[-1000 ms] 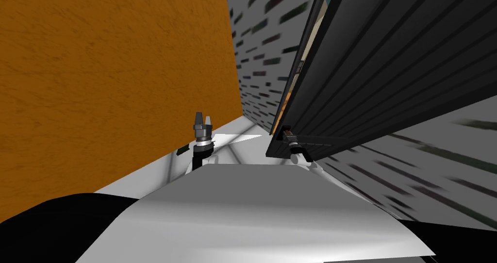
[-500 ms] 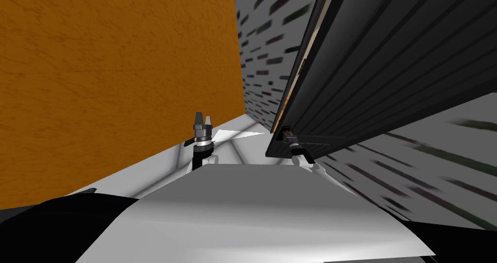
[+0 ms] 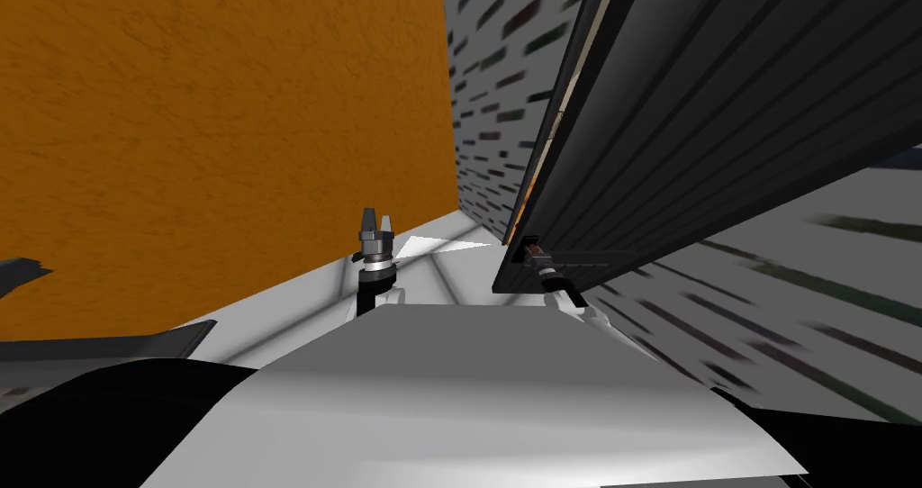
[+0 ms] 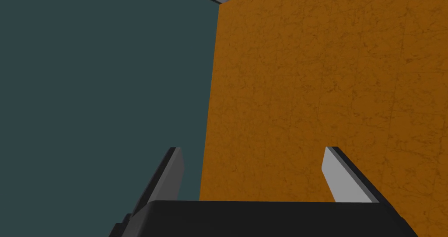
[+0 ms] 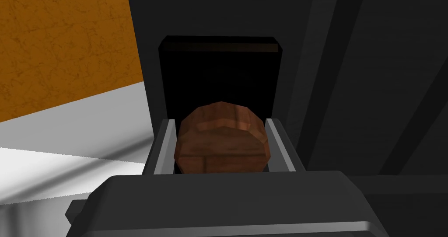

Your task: Pull the door open

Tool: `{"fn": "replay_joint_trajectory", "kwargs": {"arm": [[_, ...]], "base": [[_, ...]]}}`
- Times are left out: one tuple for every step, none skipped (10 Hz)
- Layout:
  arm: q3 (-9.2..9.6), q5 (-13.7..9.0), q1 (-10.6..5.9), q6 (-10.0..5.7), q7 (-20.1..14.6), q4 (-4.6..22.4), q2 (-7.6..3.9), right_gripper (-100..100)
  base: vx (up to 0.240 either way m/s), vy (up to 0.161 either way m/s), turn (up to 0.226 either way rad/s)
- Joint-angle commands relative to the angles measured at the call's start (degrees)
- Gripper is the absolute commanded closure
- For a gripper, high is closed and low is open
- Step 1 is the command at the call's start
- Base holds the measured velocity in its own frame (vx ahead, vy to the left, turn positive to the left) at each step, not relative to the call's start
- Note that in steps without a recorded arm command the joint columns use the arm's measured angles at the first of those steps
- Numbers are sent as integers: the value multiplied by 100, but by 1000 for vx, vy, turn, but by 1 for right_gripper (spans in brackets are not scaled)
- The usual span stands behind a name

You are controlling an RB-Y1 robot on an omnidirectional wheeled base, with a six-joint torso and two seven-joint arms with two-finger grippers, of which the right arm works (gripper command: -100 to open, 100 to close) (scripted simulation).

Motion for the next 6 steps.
{"fn": "replay_joint_trajectory", "kwargs": {"arm": [[50, 16, 15, -51, -61, -11, -62, 100], [84, 27, 25, -86, -103, -19, -105, 100], [125, 40, 37, -127, -153, -28, -155, 100], [169, 54, 50, -172, -207, -38, -210, 100], [215, 69, 64, -219, -263, -49, -268, 100], [262, 84, 78, -267, -320, -59, -326, 100]], "base": [[-108, -47, 97], [-200, -74, 140], [-209, -84, 135], [-193, -110, 129], [-179, -85, 137], [-186, -75, 143]]}}
